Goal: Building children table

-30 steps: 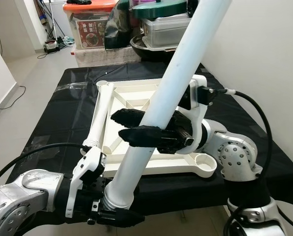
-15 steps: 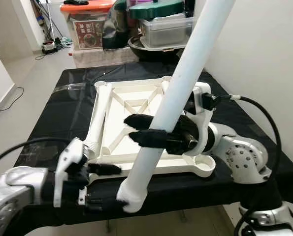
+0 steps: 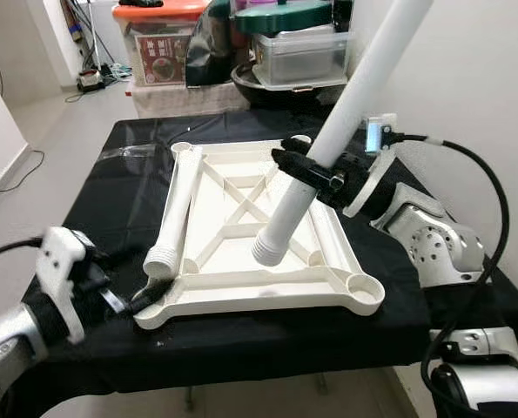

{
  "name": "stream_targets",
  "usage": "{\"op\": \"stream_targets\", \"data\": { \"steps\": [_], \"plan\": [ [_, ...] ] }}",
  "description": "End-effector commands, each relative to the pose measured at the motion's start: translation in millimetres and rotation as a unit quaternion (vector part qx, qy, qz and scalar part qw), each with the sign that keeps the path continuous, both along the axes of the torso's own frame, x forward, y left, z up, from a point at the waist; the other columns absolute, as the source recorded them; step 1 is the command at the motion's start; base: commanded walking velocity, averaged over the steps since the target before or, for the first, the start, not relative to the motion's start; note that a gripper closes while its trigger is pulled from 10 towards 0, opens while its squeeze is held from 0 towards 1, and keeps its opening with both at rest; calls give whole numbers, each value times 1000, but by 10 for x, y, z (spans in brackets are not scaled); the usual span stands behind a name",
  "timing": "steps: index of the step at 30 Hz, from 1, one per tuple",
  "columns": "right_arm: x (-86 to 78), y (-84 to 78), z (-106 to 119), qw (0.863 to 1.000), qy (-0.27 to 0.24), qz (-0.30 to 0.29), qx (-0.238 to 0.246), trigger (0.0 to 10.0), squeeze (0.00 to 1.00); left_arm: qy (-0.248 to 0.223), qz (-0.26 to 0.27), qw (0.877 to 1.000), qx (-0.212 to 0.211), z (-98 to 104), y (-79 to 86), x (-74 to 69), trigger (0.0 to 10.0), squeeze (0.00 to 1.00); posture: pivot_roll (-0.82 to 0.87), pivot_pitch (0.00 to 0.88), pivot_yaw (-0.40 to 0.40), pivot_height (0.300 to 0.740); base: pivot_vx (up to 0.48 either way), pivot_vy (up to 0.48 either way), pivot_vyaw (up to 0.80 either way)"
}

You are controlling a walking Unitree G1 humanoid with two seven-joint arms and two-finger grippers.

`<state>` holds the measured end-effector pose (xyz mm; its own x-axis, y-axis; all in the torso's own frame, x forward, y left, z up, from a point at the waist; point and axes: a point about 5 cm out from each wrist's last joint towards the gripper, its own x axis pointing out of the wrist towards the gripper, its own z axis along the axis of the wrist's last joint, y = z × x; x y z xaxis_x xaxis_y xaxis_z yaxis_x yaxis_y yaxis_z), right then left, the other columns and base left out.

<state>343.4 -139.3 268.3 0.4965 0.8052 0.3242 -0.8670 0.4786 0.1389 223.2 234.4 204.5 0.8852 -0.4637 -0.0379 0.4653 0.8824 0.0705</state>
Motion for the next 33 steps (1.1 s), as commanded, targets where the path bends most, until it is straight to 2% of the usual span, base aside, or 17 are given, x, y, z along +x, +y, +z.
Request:
{"op": "stream_targets", "data": {
  "steps": [1, 4, 5, 7, 8, 10, 15, 19, 24, 28, 30, 31, 33],
  "plan": [
    [53, 27, 65, 1000, -12, -23, 10, 0, 0, -2, 59, 998, 9, -81, 49, 55, 10000, 0, 51, 0, -43, 740, 0, 0, 0],
    [71, 67, 67, 999, -7, -28, 18, 0, 0, -11, 66, 998, 8, -115, -24, 75, 10000, 0, 47, 0, -40, 740, 0, 0, 0],
    [82, 107, 71, 999, -8, -27, 24, 0, 0, -16, 61, 998, 0, -131, -107, 76, 10000, 0, 47, 0, -40, 740, 0, 0, 0],
    [82, 107, 71, 999, -8, -27, 24, 0, 0, -16, 61, 998, 0, -131, -107, 76, 10000, 0, 47, 0, -40, 740, 0, 0, 0],
    [81, 148, 77, 999, -10, -22, 28, 0, 0, -20, 47, 999, -2, -139, -192, 65, 10000, 0, 49, 0, -39, 740, 0, 0, 0],
    [79, 175, 71, 999, -11, -19, 29, 0, 0, -21, 34, 999, -6, -144, -244, 55, 10000, 0, 48, 0, -37, 740, 0, 0, 0],
    [81, 185, 61, 999, -11, -19, 29, 0, 0, -21, 29, 999, -8, -146, -263, 54, 10000, 0, 48, 0, -33, 740, 0, 0, 0],
    [78, 192, 7, 999, -3, -26, 31, 0, 0, -28, 59, 998, -26, -149, -220, 116, 10000, 0, 41, 0, -25, 740, 0, 0, 0],
    [85, 186, -10, 999, -1, -33, 29, 0, 0, -29, 68, 997, -28, -159, -206, 127, 10000, 0, 41, 0, -25, 740, 0, 0, 0],
    [108, 109, -92, 998, -7, -64, -11, 0, 0, -41, 116, 992, -21, -176, -153, 169, 10000, 0, 40, 0, -30, 740, 0, 0, 0],
    [108, 109, -92, 998, -7, -64, -11, 0, 0, -41, 116, 992, -21, -176, -153, 169, 10000, 0, 40, 0, -30, 740, 0, 0, 0],
    [130, 77, -113, 996, -3, -83, -27, 8627, 0, -48, 127, 990, -46, -174, -151, 183, 10000, 0, 34, 0, -27, 740, 0, 0, 0],
    [130, 77, -113, 996, -3, -83, -27, 8627, 0, -48, 127, 990, -46, -174, -151, 183, 10000, 0, 34, 0, -27, 740, 0, 0, 0]
  ]
}}
